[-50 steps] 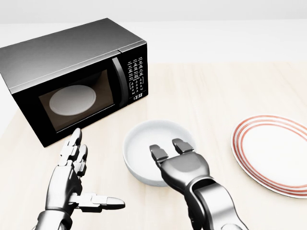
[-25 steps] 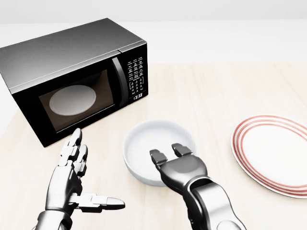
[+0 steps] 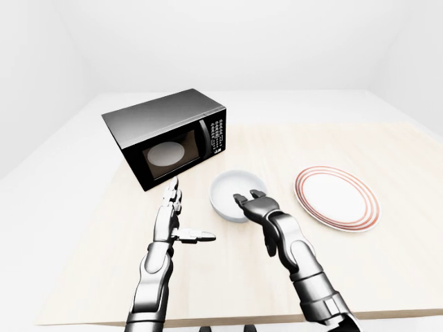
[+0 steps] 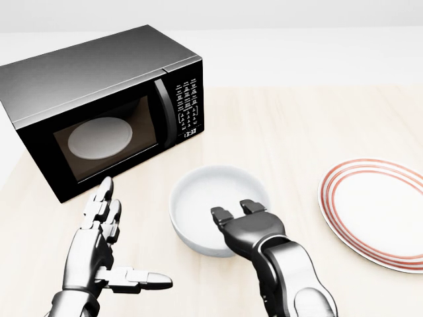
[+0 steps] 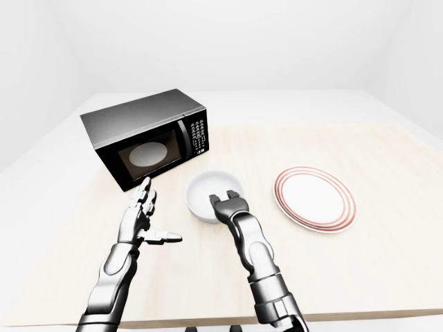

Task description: Pick up the white bowl and put it on the plate.

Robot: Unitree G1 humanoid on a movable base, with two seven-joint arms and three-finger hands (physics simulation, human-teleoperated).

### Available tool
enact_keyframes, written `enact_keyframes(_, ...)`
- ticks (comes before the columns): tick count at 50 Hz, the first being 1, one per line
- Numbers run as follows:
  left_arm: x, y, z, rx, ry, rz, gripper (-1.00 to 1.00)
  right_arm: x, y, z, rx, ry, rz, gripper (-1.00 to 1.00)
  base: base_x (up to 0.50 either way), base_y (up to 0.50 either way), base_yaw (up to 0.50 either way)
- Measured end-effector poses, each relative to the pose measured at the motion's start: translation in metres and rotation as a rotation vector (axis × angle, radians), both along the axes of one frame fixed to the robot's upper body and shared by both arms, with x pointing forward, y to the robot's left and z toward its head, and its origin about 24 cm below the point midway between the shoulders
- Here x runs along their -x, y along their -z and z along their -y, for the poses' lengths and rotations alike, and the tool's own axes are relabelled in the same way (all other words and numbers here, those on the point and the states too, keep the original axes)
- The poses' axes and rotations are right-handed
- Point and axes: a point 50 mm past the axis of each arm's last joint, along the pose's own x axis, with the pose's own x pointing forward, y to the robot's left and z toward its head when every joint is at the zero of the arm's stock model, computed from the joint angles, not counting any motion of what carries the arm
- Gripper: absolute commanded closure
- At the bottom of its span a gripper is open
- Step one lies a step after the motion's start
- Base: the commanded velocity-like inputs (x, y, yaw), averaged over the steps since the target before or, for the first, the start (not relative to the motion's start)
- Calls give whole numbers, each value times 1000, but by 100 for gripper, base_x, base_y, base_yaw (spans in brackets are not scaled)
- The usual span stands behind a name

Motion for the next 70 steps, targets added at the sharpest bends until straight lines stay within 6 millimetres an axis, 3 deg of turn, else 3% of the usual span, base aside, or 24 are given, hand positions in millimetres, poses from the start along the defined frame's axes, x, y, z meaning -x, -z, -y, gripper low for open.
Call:
enact_keyframes(9, 0, 0, 0, 0, 0, 0, -100, -6, 2, 2, 3, 14, -18, -95, 0, 0, 0)
enact_keyframes(10, 0, 0, 0, 0, 0, 0, -100, -6, 2, 3, 3, 16, -18, 59, 0, 0, 0)
enact_keyframes(11, 0, 0, 0, 0, 0, -1, -100, -7, 1, 3, 2, 17, -17, 91, 0, 0, 0)
enact_keyframes(12, 0, 0, 0, 0, 0, -1, -100, -7, 1, 3, 1, 19, -17, 100, 0, 0, 0)
enact_keyframes(40, 0, 0, 1, 0, 4, 0, -100, -17, -5, 1, -42, 30, -21, 100, 0, 0, 0)
enact_keyframes(56, 0, 1, 1, -1, 5, 0, -100, -36, -40, -2, -142, 75, 63, 100, 0, 0, 0)
enact_keyframes(70, 0, 1, 1, -1, 5, 0, -100, -42, -57, -6, -182, 58, 108, 100, 0, 0, 0)
